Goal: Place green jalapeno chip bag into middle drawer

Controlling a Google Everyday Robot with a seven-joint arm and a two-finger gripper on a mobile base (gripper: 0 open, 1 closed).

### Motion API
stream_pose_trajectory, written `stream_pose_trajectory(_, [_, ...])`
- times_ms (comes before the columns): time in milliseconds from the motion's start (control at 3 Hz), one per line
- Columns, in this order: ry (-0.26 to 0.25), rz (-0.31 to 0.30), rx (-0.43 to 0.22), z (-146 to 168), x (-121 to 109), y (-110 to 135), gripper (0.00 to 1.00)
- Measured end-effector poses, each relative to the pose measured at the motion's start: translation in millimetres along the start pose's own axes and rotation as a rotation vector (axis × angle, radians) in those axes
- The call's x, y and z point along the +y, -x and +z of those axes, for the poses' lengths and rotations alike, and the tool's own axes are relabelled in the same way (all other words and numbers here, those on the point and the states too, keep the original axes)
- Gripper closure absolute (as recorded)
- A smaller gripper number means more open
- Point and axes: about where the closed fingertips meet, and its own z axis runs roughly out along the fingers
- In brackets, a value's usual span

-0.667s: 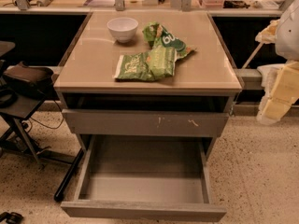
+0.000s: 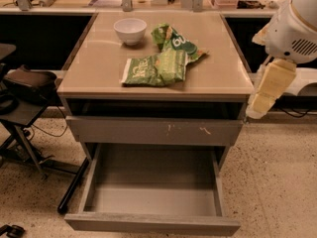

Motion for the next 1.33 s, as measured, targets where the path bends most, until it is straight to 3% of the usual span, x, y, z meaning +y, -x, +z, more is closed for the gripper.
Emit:
stream_pose_trajectory(667, [0.048, 0.001, -0.044, 47, -23, 49, 0.00])
stream_pose_trajectory(1000, [0.092, -0.031, -0.080, 66, -17, 85, 0.00])
stream_pose_trajectory(1333, [0.093, -0.033, -0.081, 66, -16, 86, 0.00])
